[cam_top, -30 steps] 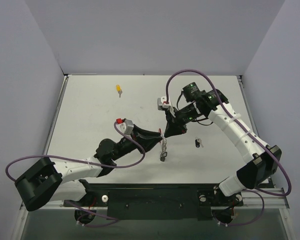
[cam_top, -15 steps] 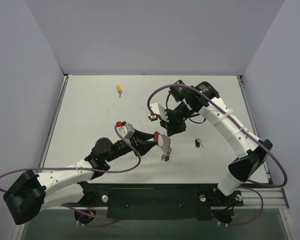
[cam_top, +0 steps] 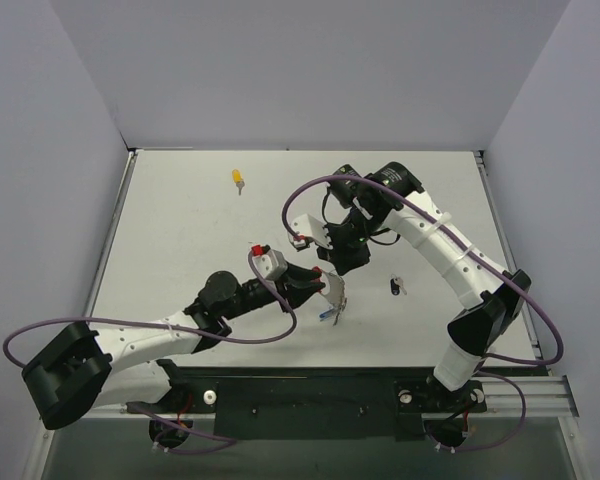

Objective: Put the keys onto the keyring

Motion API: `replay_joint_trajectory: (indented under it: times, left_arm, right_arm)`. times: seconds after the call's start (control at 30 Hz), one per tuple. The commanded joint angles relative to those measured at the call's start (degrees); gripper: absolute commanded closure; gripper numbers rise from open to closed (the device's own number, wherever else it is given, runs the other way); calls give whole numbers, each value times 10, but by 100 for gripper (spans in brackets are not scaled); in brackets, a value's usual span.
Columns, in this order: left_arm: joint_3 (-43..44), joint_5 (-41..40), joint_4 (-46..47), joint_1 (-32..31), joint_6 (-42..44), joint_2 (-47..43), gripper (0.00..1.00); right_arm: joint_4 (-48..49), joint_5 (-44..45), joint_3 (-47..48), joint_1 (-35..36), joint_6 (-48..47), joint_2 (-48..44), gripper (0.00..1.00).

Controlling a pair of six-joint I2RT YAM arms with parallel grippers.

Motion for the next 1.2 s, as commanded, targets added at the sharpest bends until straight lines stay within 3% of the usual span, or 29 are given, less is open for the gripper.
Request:
replay_joint_trajectory:
  times: [0.0,0.1,0.77,1.17]
  left_arm:
    - [29,13,71,-14,23,22,62]
    - [35,4,74,-19,30,32,67]
    - [56,-7,70,-22,63,57,67]
    - [62,1,72,-22,60,62,79]
  right_arm:
    - [-51,-3,21,3,-9,-3,100]
    - [-51,-6,21,4,-11,-2,100]
    - [-63,-31,27,4,-22,5,100]
    - [-62,-33,26,4,-22,8,100]
